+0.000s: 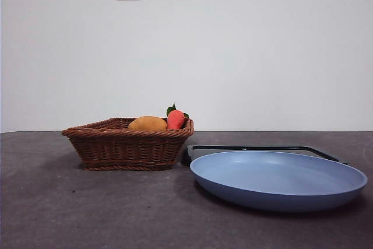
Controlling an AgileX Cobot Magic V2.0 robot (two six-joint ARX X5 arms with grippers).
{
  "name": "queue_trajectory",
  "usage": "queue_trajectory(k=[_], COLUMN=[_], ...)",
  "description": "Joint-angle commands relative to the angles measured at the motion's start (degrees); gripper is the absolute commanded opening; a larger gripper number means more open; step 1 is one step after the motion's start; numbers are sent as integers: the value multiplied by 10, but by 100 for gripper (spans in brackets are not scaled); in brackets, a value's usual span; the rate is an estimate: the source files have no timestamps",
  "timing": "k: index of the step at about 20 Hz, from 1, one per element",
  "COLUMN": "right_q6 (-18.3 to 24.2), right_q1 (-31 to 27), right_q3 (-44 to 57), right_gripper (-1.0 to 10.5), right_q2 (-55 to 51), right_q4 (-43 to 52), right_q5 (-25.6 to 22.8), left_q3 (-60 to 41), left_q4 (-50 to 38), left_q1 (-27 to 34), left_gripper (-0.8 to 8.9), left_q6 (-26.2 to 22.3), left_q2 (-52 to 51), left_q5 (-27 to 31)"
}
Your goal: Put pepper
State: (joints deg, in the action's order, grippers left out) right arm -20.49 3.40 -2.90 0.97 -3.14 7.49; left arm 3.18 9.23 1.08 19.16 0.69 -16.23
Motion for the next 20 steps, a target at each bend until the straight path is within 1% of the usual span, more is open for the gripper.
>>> queue_trajectory(k=[1, 5, 7, 8, 10, 15, 17, 20], right_q6=[-26, -25, -18, -8, 17, 90, 128, 180], right_q1=[1, 1, 2, 2, 2, 2, 5, 10], right_q3=[-39, -103, -145, -170, -218, -348, -398, -462], right_gripper=[5, 5, 5, 5, 5, 5, 5, 5], right_q2=[16, 74, 112, 133, 174, 279, 321, 373], right_q4=[9, 0, -25, -45, -89, -235, -301, -399], right_q5=[1, 17, 17, 24, 43, 87, 108, 122], left_q3=[42, 110, 144, 164, 201, 292, 327, 373], left_q4=[1, 33, 45, 52, 72, 148, 188, 256], left_q1=[2, 2, 2, 2, 1, 1, 1, 0], left_gripper=[7, 7, 7, 7, 7, 6, 6, 6], left_q6=[20, 18, 15, 10, -11, -70, -101, -153], left_q2=[9, 64, 102, 124, 164, 258, 291, 332], left_q5=[-5, -9, -24, -36, -60, -129, -158, -181])
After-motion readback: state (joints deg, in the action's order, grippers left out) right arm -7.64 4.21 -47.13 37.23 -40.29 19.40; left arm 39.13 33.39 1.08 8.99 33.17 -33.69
